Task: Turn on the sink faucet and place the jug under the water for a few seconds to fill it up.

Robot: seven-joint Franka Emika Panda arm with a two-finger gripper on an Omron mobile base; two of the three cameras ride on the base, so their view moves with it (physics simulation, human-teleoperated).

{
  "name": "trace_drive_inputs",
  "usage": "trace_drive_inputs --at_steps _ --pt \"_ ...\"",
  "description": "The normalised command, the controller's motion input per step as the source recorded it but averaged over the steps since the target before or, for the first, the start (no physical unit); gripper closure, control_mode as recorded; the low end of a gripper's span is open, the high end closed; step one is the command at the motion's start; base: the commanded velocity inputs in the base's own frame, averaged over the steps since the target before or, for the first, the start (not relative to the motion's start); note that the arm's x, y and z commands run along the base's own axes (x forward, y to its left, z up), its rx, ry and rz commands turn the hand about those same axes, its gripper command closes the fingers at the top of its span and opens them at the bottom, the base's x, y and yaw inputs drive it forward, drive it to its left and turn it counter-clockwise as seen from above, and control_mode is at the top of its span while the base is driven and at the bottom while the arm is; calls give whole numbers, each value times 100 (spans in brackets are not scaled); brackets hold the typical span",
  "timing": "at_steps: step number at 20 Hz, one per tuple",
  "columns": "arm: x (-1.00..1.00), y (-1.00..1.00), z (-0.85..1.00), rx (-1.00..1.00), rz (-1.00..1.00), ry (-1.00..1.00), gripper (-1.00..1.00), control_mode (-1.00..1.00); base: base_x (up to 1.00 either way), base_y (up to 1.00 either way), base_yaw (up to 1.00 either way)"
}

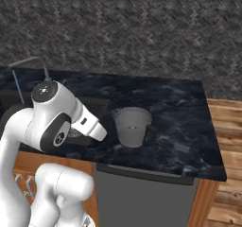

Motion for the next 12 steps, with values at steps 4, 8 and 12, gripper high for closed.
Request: trace_drive_inputs --at_steps 4,8,12 --pt "0 0 0 0 0 0 -100 100 1 -73 0" --pt "0 0 0 0 0 0 -100 100 13 -54 0" --pt "0 0 0 0 0 0 -100 100 19 -37 1"
